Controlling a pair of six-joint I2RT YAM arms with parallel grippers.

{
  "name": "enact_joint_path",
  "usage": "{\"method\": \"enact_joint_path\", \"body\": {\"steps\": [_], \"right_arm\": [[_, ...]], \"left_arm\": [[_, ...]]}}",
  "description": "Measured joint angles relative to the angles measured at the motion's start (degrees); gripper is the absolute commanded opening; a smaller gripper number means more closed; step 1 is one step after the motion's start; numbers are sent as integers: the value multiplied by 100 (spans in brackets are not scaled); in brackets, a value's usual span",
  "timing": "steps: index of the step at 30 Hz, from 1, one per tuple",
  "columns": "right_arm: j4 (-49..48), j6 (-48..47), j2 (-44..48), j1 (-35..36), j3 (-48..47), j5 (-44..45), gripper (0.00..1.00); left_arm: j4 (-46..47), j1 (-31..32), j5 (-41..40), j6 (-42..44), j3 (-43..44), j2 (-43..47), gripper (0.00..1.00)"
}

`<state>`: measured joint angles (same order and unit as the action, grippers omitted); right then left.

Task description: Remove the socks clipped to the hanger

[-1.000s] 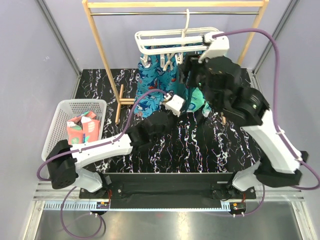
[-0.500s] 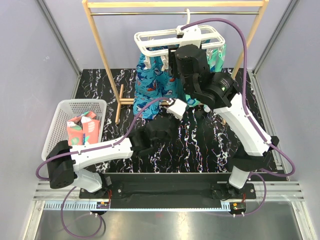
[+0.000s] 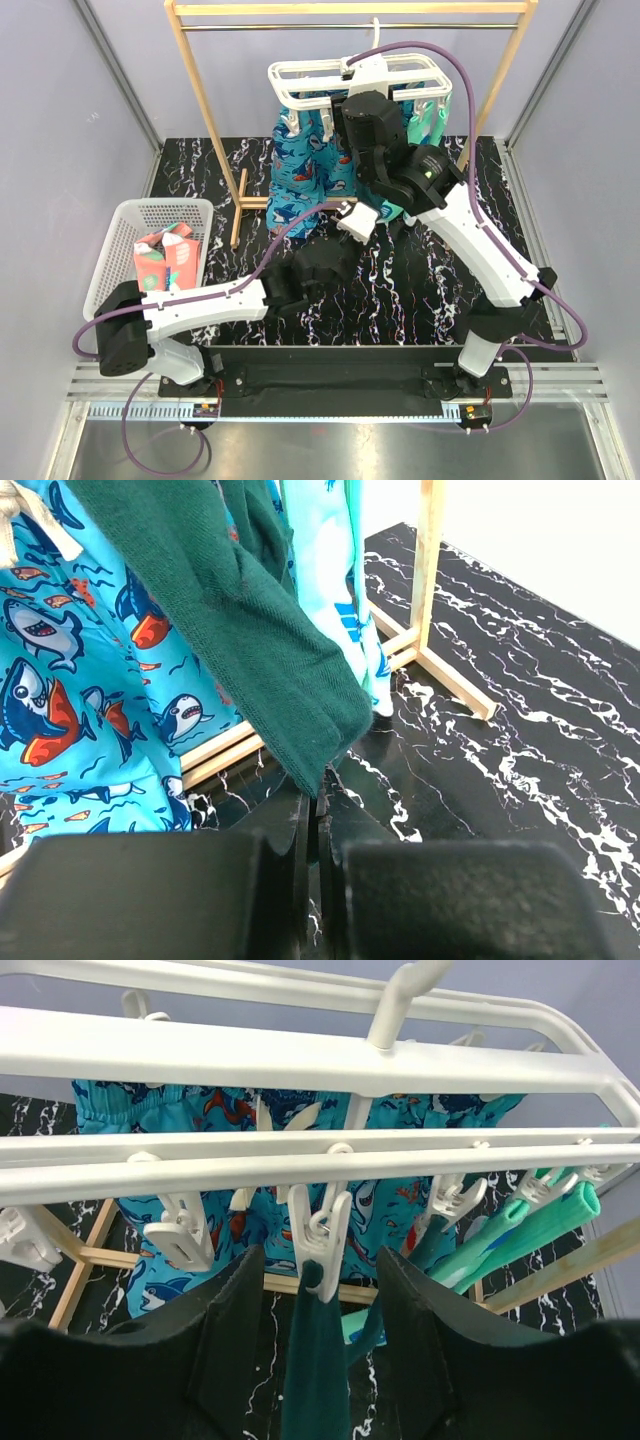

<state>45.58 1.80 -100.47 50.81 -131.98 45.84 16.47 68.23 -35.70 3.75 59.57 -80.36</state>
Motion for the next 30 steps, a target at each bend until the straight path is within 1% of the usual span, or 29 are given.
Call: {"method": "enact_joint_path", "body": {"steps": [4,13,22,30], "right_arm": [[-243,-212,-4,-13,184,4,55],[-555,-446,-22,-61,186,28,56],[-728,-643,-184,-72,262,262,55],[-874,-713,-197,-151,378,293,54]], "left_arm": [[15,44,-15,59,0,-20,0],[81,96,-68,122,0,-44,0],[120,133,-101,197,0,-44,0],[122,173,-120,243,4,-44,0]]}}
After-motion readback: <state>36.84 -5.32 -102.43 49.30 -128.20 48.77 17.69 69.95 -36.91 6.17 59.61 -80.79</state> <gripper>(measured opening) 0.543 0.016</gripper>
